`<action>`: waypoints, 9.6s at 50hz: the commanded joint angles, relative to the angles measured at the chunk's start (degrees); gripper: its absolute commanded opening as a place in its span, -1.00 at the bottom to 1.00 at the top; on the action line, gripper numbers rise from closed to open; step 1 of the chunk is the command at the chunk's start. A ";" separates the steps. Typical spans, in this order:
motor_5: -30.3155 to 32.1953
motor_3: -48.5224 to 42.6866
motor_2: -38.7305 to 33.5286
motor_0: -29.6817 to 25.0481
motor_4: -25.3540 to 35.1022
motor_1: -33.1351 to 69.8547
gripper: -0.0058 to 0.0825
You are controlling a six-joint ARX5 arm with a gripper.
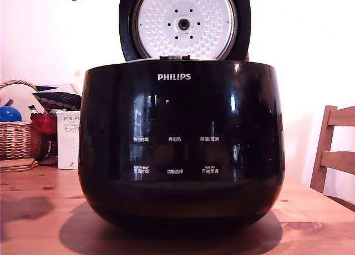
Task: Close the rice cooker by pressing the lid down with medium force
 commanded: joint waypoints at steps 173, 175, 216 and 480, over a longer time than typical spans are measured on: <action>-19.50 11.78 6.21 -1.01 30.71 11.21 -0.92; -19.47 10.58 6.21 -1.22 29.81 11.50 -0.92; -16.13 2.67 4.39 -5.49 23.06 13.97 -0.92; -21.42 52.13 -69.66 -12.63 13.57 -29.31 -0.92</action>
